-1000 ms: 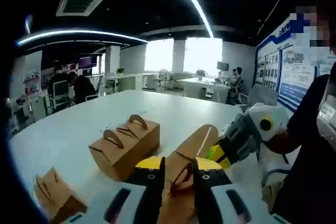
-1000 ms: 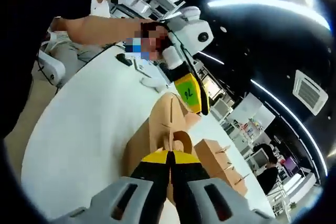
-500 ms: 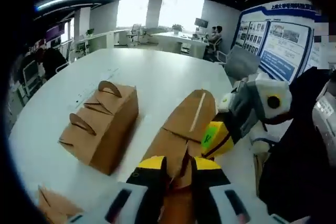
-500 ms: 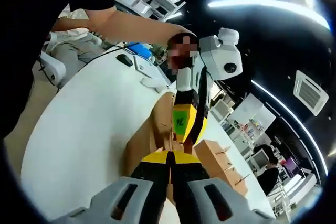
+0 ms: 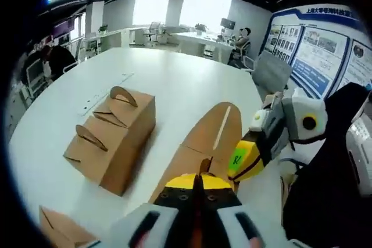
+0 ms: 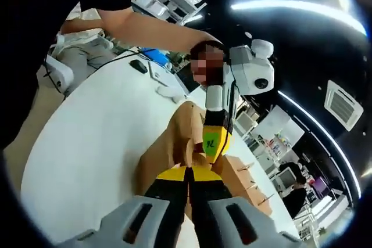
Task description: Pick up one paper box from the group, open the paper box, and remove the item inside
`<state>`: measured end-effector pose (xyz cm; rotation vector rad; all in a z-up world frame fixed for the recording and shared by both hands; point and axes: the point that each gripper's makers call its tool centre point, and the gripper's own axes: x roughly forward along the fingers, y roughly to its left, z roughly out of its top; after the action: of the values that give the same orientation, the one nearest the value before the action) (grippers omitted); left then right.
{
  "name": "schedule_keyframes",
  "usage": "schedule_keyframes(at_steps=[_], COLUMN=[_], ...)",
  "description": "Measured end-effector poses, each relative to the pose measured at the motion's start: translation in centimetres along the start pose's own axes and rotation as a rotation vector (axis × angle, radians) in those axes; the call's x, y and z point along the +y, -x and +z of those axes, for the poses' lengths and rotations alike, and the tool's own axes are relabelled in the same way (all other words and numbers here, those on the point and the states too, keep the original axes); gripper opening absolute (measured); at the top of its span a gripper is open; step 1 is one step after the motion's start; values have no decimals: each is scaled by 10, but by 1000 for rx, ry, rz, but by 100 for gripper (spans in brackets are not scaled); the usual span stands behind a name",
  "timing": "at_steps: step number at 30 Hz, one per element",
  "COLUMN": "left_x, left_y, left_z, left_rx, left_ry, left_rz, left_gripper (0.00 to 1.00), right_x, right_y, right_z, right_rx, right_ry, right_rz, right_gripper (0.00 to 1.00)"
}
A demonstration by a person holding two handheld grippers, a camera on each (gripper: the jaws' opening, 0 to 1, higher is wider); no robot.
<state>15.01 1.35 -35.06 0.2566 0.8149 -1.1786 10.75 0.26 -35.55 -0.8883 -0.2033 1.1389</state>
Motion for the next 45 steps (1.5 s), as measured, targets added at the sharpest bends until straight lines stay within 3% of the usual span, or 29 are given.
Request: schedule_keyframes(at_steps=[9, 20, 31, 38, 45], left_x=[8, 15, 42, 59, 75], left_y=[7, 19, 27, 30, 29], left_z=[13, 27, 41, 45, 48], left_rx=[-84, -156, -222, -249, -262], left_ry=[90, 121, 135, 145, 156], left_rz=[-21, -11, 49, 102, 129], left_gripper=[4, 4, 4, 4, 4], right_x=[-3, -4, -5, 4, 29], right_y=[3, 5, 13, 20, 23], right_z=[3, 5, 18, 33, 43], right_rx=[-17, -23, -93, -150, -170], right_ry=[40, 44, -1, -13, -9], right_rz=[-12, -24, -24, 16, 103], right_gripper=[2, 2, 2, 2, 2])
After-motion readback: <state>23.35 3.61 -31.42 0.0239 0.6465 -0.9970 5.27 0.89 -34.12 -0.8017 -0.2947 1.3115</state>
